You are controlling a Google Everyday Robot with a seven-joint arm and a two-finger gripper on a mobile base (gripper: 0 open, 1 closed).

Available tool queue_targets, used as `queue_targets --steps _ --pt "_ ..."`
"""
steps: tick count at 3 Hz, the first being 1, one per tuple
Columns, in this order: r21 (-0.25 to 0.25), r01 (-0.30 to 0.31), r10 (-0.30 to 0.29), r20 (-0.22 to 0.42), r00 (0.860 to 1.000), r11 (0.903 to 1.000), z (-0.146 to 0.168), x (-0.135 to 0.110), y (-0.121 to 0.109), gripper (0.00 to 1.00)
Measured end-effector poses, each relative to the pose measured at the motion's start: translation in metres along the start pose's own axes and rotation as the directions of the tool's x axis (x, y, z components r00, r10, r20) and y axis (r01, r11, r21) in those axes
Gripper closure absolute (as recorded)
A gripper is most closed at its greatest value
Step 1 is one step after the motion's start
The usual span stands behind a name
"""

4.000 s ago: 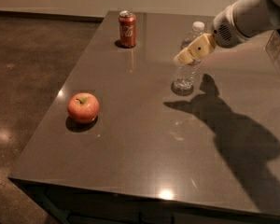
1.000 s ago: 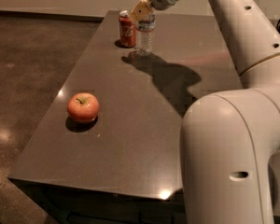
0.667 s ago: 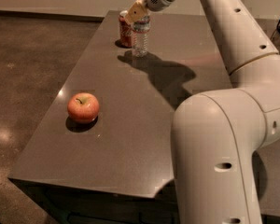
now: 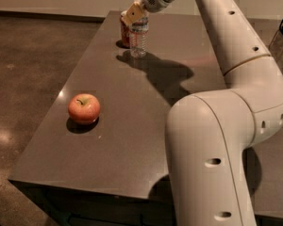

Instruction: Move water bottle near coke can

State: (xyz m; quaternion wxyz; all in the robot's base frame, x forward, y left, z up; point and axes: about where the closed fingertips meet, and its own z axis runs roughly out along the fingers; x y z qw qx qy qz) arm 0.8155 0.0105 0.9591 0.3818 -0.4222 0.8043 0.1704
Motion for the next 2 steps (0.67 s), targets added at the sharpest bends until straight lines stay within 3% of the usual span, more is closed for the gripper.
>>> queue_targets --steps 1,2 --pt "-0.006 0.0 0.0 -0.003 1.0 1.0 0.0049 0.0006 0.0016 0.14" --pt "-0.011 0.0 0.0 -0.007 1.0 0.9999 0.0092 0.0016 0.0028 0.0"
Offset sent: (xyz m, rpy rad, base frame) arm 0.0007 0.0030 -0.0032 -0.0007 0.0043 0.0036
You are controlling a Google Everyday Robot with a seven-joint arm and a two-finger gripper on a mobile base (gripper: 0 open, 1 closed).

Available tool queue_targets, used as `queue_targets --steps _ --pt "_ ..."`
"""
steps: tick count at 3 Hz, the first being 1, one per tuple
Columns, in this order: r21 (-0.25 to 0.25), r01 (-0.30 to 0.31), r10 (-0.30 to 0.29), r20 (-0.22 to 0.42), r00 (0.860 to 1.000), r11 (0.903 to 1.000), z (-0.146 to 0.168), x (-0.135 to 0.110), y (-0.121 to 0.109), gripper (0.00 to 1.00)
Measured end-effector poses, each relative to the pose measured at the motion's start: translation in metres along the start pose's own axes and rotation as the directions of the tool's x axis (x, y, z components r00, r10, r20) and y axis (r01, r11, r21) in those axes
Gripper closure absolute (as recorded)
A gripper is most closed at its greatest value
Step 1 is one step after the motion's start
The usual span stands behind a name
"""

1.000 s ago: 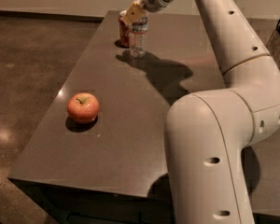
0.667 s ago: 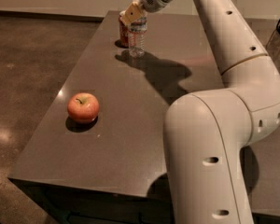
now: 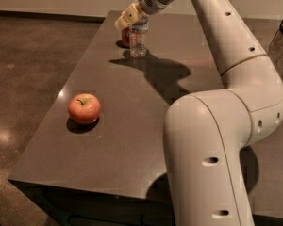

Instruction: Move water bottle near coke can

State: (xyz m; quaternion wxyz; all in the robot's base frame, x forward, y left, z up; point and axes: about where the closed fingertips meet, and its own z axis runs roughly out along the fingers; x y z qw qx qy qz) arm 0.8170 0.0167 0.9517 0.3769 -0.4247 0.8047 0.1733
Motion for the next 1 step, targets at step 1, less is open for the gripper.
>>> queue_targets --steps 1 --pt "0.0 0.0 0.0 0.0 1.0 1.0 0.0 0.0 0.0 0.0"
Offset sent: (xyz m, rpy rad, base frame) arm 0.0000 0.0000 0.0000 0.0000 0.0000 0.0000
